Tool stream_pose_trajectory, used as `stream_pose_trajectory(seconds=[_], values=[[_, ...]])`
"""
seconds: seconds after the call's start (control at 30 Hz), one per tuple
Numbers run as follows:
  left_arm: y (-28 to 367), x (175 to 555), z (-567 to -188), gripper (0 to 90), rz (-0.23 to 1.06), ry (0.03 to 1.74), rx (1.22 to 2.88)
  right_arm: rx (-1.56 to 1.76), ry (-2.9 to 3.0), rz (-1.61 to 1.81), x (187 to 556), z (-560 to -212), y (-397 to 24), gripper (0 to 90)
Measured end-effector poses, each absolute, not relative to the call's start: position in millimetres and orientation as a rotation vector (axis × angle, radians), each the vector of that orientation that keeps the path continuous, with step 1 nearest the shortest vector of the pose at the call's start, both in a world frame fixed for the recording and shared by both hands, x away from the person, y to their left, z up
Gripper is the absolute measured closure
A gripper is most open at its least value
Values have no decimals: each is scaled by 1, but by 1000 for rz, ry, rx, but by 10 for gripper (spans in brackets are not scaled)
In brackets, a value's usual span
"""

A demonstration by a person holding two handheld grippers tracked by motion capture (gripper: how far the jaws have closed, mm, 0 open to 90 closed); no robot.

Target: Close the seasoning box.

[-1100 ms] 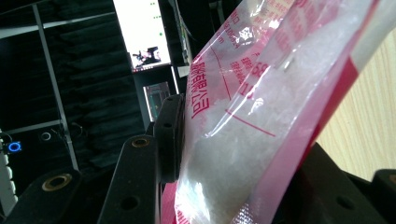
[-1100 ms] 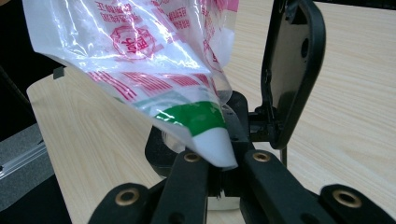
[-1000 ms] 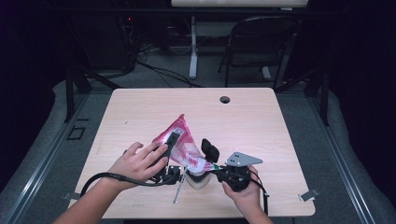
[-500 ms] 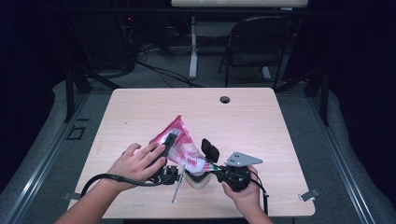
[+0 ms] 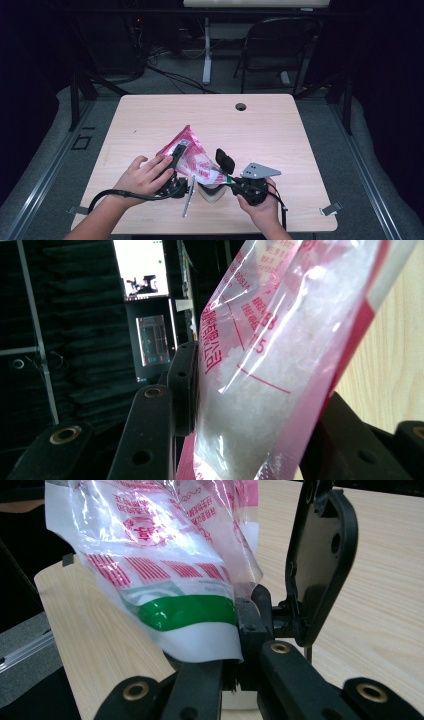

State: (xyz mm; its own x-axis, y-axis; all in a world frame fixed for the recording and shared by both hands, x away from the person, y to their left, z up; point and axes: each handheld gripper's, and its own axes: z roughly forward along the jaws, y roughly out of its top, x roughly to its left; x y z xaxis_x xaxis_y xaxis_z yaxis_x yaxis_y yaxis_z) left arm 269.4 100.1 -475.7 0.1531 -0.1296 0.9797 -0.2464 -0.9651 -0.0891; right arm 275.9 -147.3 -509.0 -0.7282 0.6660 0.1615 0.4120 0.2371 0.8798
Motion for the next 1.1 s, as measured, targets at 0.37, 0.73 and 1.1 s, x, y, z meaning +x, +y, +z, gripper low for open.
stream_pose_trajectory(seconds=[0.37, 0.73, 1.1], values=[[102, 270, -481, 652, 1924, -302, 2301, 1009, 2252, 1506, 276, -506, -148, 893], [105, 269, -489, 660, 1871, -235, 2317, 1004, 2251, 1511, 277, -505, -149, 891], [108, 267, -497, 663, 1819, -159, 2317, 1000, 2247, 1520, 276, -504, -148, 888]])
